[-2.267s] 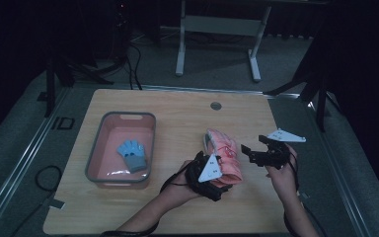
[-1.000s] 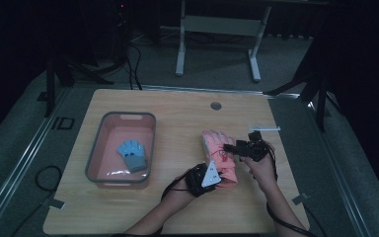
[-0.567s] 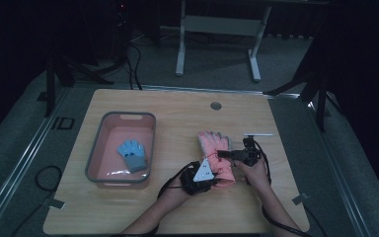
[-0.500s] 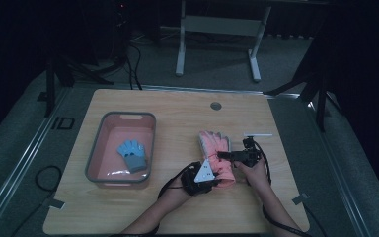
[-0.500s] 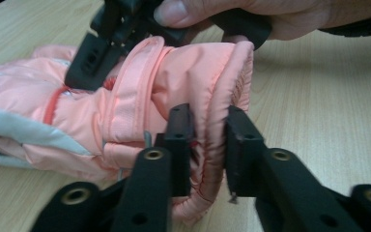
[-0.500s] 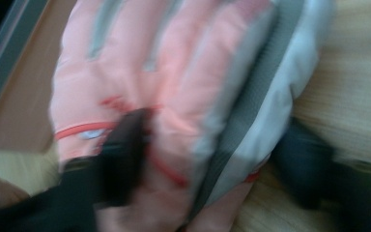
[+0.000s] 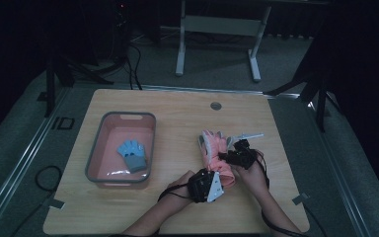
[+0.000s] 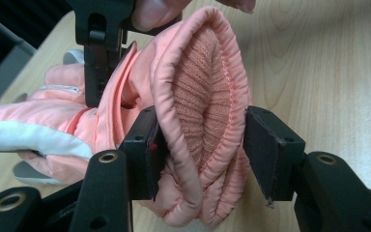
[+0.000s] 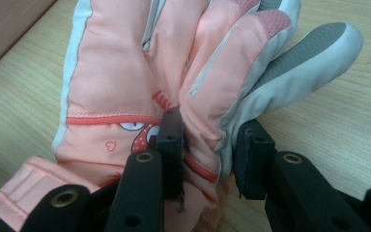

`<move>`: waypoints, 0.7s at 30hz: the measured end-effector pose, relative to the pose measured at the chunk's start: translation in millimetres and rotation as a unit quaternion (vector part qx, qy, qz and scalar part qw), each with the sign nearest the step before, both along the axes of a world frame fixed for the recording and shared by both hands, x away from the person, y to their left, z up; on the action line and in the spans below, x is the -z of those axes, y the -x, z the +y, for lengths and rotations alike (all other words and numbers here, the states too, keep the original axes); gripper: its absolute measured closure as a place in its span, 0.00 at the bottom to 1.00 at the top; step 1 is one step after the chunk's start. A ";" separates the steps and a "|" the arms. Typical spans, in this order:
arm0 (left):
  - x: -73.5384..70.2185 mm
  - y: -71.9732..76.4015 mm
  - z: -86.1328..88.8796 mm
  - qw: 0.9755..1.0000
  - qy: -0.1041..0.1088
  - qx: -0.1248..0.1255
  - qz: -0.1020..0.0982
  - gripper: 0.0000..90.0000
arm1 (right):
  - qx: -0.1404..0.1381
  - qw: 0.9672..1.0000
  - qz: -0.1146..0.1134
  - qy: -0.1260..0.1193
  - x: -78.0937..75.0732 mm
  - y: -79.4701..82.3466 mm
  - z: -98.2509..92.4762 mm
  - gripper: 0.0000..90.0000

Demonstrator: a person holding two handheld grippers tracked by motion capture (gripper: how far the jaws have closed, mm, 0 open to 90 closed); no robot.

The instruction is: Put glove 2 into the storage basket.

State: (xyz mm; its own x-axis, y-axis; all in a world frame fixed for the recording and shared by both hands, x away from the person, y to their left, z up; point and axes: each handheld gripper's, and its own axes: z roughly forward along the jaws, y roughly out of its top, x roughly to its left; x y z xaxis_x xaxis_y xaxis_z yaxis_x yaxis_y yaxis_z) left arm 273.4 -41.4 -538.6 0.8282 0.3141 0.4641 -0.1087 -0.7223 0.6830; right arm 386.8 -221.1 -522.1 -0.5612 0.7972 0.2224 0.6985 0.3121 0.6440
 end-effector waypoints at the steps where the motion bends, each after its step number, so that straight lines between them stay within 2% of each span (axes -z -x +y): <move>1: 1.7 1.4 -1.0 1.000 -0.011 0.000 -0.016 0.56 | 0.001 1.000 -0.001 0.001 0.0 0.1 0.2 0.76; 2: 3.7 3.3 -2.4 0.999 -0.022 -0.001 -0.035 0.56 | 0.001 1.000 -0.002 0.001 0.0 0.3 0.4 0.76; 3: 4.7 4.8 -3.9 0.999 -0.025 -0.004 -0.044 0.56 | 0.001 1.000 -0.003 0.002 0.1 0.5 0.5 0.76; 6: 4.8 4.6 -4.1 0.998 -0.028 -0.005 -0.052 0.62 | 0.001 1.000 -0.003 0.002 0.3 0.6 0.3 0.76; 7: 4.6 3.6 -3.5 0.999 -0.023 -0.004 -0.044 0.66 | 0.001 1.000 -0.004 0.002 0.3 0.8 0.4 0.76; 9: 0.9 -1.9 0.0 1.000 0.004 -0.010 -0.007 0.79 | 0.001 1.000 -0.008 0.005 0.2 1.6 1.1 0.76; 10: -2.6 -8.2 4.0 0.999 0.034 -0.017 0.035 0.84 | 0.001 1.000 -0.009 0.004 0.0 1.9 1.3 0.77; 11: -5.0 -13.6 7.7 0.996 0.052 -0.017 0.067 0.87 | 0.003 1.000 -0.010 0.002 -0.1 2.3 1.5 0.77; 12: -5.0 -13.6 7.7 0.996 0.052 -0.017 0.067 0.88 | 0.003 1.000 -0.010 0.002 -0.1 2.3 1.5 0.77; 13: -8.2 -19.3 12.3 0.993 0.068 -0.015 0.097 0.88 | 0.002 1.000 -0.013 0.002 -0.2 2.5 2.0 0.78; 16: -12.0 -20.6 13.3 0.992 0.067 -0.015 0.109 0.90 | -0.006 1.000 -0.016 0.013 -3.7 2.3 4.7 0.80; 20: -16.8 -18.1 12.9 0.994 0.053 -0.014 0.095 0.92 | -0.016 0.999 -0.018 0.024 -9.1 1.9 9.0 0.81; 21: -17.7 -18.2 13.2 0.994 0.055 -0.015 0.099 0.92 | -0.016 0.999 -0.021 0.026 -10.4 1.9 9.5 0.81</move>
